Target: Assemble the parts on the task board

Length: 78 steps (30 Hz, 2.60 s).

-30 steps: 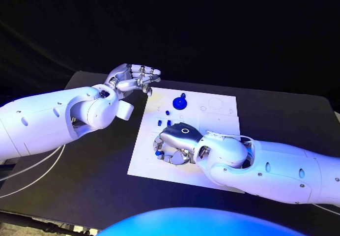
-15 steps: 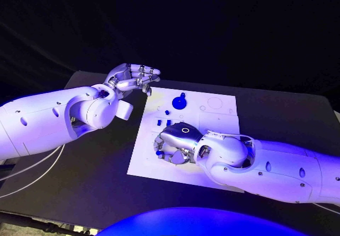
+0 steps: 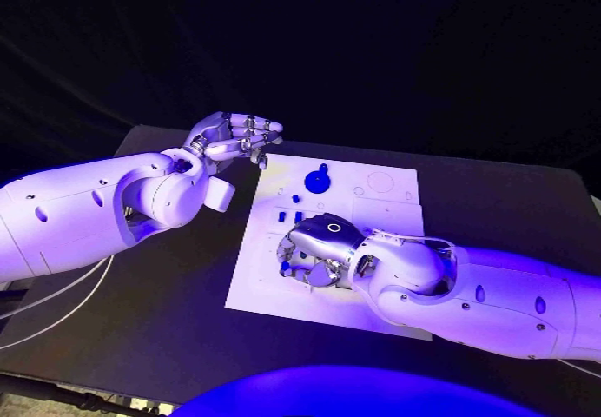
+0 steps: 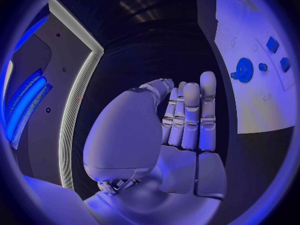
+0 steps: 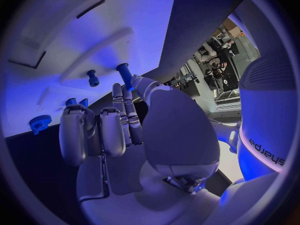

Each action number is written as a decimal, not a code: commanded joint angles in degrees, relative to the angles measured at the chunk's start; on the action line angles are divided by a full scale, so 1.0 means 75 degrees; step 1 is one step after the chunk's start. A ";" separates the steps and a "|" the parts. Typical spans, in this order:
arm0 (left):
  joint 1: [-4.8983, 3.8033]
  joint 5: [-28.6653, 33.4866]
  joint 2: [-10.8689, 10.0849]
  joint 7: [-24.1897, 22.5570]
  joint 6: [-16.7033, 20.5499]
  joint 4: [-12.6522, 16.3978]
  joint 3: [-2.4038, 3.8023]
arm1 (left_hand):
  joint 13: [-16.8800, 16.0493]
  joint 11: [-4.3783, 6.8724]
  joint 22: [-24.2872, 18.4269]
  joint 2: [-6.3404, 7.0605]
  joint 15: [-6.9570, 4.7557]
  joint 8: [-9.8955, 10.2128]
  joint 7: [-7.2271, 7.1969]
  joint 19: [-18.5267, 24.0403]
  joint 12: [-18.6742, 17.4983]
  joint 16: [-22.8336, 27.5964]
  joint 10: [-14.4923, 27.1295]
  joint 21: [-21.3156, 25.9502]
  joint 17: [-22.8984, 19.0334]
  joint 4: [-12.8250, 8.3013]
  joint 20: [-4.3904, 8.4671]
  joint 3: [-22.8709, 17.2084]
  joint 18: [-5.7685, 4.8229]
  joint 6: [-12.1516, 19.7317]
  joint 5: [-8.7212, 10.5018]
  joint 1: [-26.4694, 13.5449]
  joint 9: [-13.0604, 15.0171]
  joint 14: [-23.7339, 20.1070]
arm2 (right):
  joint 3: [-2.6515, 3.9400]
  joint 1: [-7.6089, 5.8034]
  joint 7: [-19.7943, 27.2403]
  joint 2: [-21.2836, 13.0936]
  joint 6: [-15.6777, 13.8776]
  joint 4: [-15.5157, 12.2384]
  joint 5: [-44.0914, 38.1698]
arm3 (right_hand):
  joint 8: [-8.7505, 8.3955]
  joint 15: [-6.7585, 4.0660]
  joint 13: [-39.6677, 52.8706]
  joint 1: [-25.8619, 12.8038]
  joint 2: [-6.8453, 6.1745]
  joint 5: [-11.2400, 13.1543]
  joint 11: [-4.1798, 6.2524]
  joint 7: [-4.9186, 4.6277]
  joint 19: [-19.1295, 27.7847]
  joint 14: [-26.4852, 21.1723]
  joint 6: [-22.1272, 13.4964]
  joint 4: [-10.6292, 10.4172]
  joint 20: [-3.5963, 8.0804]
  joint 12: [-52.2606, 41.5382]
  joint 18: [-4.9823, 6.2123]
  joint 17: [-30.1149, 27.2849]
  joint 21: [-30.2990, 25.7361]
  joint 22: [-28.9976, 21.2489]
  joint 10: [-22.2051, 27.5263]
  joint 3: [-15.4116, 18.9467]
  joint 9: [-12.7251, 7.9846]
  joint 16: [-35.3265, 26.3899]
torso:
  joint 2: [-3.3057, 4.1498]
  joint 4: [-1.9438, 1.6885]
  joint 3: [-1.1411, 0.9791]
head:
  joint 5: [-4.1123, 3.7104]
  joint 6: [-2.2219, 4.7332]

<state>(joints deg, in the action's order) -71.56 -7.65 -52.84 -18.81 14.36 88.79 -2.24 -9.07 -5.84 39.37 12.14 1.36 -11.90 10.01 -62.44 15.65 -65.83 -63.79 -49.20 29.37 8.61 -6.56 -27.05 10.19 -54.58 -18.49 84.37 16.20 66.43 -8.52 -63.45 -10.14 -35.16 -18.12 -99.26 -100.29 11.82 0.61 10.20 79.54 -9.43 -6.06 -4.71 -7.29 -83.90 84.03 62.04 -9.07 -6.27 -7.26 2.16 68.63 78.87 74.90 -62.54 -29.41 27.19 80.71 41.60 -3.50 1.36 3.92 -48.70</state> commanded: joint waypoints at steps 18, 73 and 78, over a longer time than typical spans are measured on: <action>-0.0004 0.0032 -0.0002 -0.0021 -0.0091 0.0017 0.0004 | -0.0015 -0.0016 -0.0010 -0.0041 0.0003 -0.0024 0.0032 0.0005 0.0045 0.0041 0.0071 0.0048 -0.0014 -0.0022 0.0037 -0.0052 0.0054 0.0028 -0.0029 0.0028 -0.0012 -0.0063 | -0.0017 0.0016 -0.0047 -0.0006 0.0064 0.0030 -0.0082 | -0.0622 0.0063 -0.0040 -0.0454 -0.0584 -0.0007 -0.0162 -0.0251 -0.0156 0.0143 -0.1067 -0.0179 -0.0066 -0.0105 0.0085 -0.0224 -0.0364 0.1388 0.0534 0.0588 -0.0191 -0.0088 | 0.0001 0.0004 0.0007 | -0.0027 0.0005; -0.0001 0.0109 -0.0113 -0.0048 -0.0092 0.0237 -0.0080 | -0.0023 -0.0020 -0.0010 -0.0039 0.0008 -0.0025 0.0035 0.0006 0.0075 0.0040 0.0089 0.0050 -0.0022 -0.0015 0.0035 -0.0047 0.0052 0.0038 -0.0022 0.0002 -0.0015 -0.0064 | -0.0127 -0.0063 -0.2451 -0.4169 -0.0945 -0.2120 0.2761 | 0.0969 -0.0405 0.9655 -0.1095 0.0176 -0.0669 0.0432 0.0185 -0.0813 0.0682 -0.1068 -0.1028 0.0360 -1.0213 -0.0288 0.2240 0.1485 0.2013 -0.2988 0.3209 0.1142 0.1057 | -0.0146 0.0254 0.0028 | -0.1064 0.0070; -0.0001 0.0109 -0.0130 -0.0047 -0.0096 0.0247 -0.0081 | -0.0026 -0.0021 -0.0011 -0.0038 0.0010 -0.0027 0.0035 0.0006 0.0085 0.0039 0.0093 0.0053 -0.0024 -0.0006 0.0033 -0.0042 0.0051 0.0037 -0.0020 -0.0015 -0.0015 -0.0063 | -0.0132 0.0100 -0.2636 -0.4037 -0.0845 -0.2112 0.2505 | 0.0996 -0.0410 0.9655 -0.1185 0.0196 -0.0667 0.0441 0.0196 -0.0813 0.0682 -0.1052 -0.1032 0.0362 -1.0206 -0.0288 0.2249 0.1485 0.2013 -0.2980 0.3309 0.1157 0.1061 | -0.0140 0.0265 0.0023 | -0.1037 0.0058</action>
<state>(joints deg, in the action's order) -71.54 -7.16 -53.84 -18.69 14.36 90.44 -2.88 -9.22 -6.05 39.37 12.14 1.36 -11.89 10.01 -62.44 15.93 -65.83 -63.58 -49.20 29.27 8.46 -6.56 -27.20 10.19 -54.58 -18.49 84.37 16.15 66.43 -9.50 -62.86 -26.95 -65.61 -25.92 -115.04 -77.79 19.09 -2.58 74.96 71.24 -7.78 -10.88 -1.34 -5.94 -84.11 83.93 54.23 -16.82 -3.21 -83.52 0.37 74.94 89.80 74.90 -83.74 -4.89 35.81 88.48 40.51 -1.57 1.55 -3.95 -48.21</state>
